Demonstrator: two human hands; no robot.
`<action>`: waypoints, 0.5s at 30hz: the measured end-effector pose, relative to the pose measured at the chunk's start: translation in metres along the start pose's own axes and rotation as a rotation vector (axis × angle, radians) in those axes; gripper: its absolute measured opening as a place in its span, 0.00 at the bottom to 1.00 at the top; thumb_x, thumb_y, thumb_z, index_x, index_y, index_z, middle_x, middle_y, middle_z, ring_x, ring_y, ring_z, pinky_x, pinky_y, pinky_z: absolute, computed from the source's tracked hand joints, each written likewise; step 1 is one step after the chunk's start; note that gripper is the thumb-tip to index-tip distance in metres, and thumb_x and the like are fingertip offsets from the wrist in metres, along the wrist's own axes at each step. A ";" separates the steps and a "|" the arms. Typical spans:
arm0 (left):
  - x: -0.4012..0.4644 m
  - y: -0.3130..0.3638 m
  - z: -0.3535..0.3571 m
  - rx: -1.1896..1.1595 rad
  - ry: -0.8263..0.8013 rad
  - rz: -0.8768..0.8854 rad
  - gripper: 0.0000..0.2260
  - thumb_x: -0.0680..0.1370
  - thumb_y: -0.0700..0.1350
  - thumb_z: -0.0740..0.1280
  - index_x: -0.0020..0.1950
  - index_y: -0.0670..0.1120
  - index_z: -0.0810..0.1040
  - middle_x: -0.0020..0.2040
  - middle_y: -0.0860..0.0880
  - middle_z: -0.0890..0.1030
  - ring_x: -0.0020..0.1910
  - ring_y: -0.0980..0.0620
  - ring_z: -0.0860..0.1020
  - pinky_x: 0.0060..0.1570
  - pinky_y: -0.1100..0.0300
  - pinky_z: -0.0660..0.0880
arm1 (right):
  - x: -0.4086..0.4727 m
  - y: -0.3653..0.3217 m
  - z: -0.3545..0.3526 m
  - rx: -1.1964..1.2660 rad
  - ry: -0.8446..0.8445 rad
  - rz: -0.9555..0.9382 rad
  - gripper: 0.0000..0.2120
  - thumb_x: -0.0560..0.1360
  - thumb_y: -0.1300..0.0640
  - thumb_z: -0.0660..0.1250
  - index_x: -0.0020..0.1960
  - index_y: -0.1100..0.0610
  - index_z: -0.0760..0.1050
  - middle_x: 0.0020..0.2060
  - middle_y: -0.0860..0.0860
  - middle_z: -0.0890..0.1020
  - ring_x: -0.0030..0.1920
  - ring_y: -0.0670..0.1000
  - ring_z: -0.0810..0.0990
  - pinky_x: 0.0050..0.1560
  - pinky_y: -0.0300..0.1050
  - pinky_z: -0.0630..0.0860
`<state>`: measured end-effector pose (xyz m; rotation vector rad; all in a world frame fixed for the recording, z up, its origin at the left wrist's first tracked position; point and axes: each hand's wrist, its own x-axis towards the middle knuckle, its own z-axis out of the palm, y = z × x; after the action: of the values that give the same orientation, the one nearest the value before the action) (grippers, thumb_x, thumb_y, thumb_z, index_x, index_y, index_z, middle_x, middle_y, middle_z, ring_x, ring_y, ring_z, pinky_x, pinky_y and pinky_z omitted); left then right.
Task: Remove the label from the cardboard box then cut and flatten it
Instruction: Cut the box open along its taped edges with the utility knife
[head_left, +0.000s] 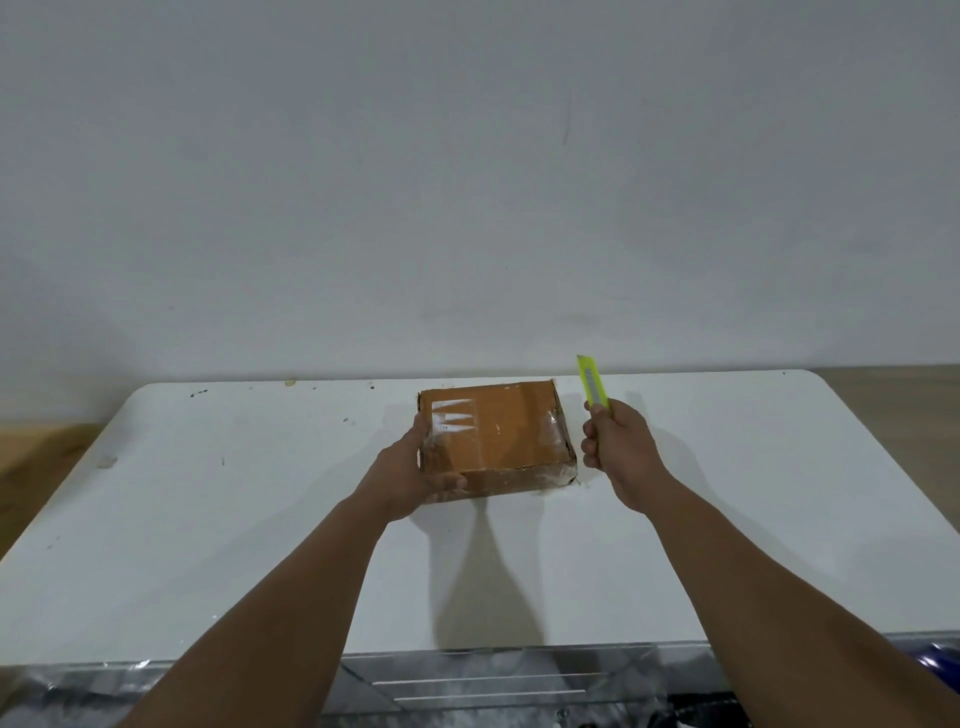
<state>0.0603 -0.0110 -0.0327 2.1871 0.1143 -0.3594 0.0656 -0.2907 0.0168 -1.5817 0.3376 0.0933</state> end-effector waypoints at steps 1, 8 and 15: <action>0.000 0.000 0.000 -0.006 -0.003 -0.003 0.49 0.68 0.53 0.80 0.80 0.62 0.52 0.65 0.54 0.75 0.59 0.50 0.77 0.51 0.67 0.75 | 0.000 0.002 0.000 -0.038 0.041 -0.010 0.10 0.82 0.55 0.57 0.50 0.59 0.72 0.33 0.51 0.68 0.28 0.49 0.65 0.29 0.42 0.64; -0.002 0.002 -0.001 0.001 0.005 0.015 0.49 0.68 0.54 0.80 0.79 0.61 0.53 0.66 0.52 0.76 0.61 0.48 0.76 0.60 0.58 0.72 | -0.004 0.007 -0.003 -0.198 0.240 -0.066 0.22 0.74 0.40 0.65 0.42 0.61 0.77 0.28 0.49 0.72 0.29 0.52 0.67 0.31 0.46 0.66; -0.002 0.003 0.000 -0.031 0.021 0.035 0.45 0.68 0.49 0.81 0.77 0.60 0.59 0.60 0.53 0.77 0.58 0.48 0.78 0.47 0.67 0.73 | -0.021 0.007 -0.007 -0.189 0.184 -0.031 0.21 0.76 0.42 0.64 0.45 0.61 0.76 0.28 0.52 0.74 0.26 0.52 0.70 0.28 0.43 0.66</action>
<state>0.0587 -0.0127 -0.0295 2.1595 0.0925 -0.3126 0.0427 -0.2942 0.0159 -1.7875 0.4580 -0.0465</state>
